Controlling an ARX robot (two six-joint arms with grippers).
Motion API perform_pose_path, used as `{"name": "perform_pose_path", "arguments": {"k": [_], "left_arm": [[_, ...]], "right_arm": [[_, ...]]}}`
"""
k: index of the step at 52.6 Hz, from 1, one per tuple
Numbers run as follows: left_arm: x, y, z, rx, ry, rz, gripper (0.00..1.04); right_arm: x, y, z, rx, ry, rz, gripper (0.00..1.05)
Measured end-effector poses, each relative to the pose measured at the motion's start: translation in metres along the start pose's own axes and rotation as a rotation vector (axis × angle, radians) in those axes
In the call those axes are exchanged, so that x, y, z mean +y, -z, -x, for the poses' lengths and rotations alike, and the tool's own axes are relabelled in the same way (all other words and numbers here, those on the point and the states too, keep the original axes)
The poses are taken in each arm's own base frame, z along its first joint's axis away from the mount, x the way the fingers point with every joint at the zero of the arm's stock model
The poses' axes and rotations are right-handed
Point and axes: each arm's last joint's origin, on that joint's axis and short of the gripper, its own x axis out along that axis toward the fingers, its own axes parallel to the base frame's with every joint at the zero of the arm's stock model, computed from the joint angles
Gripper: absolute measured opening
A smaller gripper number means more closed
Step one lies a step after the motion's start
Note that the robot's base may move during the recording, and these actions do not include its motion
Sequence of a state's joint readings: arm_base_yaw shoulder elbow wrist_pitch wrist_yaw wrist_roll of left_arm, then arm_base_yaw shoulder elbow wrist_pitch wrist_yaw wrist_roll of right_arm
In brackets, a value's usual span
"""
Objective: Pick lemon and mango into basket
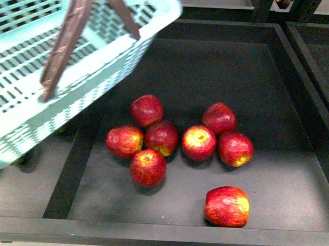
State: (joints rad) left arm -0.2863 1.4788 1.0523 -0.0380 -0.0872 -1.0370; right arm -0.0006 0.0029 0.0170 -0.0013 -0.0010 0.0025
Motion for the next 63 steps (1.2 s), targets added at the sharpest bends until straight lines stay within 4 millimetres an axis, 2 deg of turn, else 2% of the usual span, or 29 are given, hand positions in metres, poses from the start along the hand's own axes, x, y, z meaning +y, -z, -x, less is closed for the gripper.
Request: {"name": "perform_pose_path", "arguments": {"k": [11,19,27,36,43,49,58,63], "left_arm": [[-0.039,0.02,-0.028,0.124,0.07,0.002,0.06],[-0.064,0.04,-0.034,0.216,0.119,-0.037,0.06],[-0.084,0.066,-0.028,0.326,0.17,-0.101,0.06],[-0.096,0.094,-0.016,0.429,0.211,-0.143,0.06],[-0.102,0.104,-0.008,0.45,0.233,-0.162,0.06],[-0.107,0.102,0.001,0.442,0.261,-0.179,0.06],[-0.109,0.102,0.004,0.446,0.27,-0.181,0.06],[-0.109,0.102,0.004,0.444,0.27,-0.183,0.06]], "right_arm": [[0.0,0.0,0.0,0.0,0.0,0.0,0.96],[0.0,0.0,0.0,0.0,0.0,0.0,0.96],[0.0,0.0,0.0,0.0,0.0,0.0,0.96],[0.0,0.0,0.0,0.0,0.0,0.0,0.96],[0.0,0.0,0.0,0.0,0.0,0.0,0.96],[0.0,0.0,0.0,0.0,0.0,0.0,0.96],[0.0,0.0,0.0,0.0,0.0,0.0,0.96],[-0.003,-0.006,-0.005,-0.028,-0.177,-0.145,0.96]]}}
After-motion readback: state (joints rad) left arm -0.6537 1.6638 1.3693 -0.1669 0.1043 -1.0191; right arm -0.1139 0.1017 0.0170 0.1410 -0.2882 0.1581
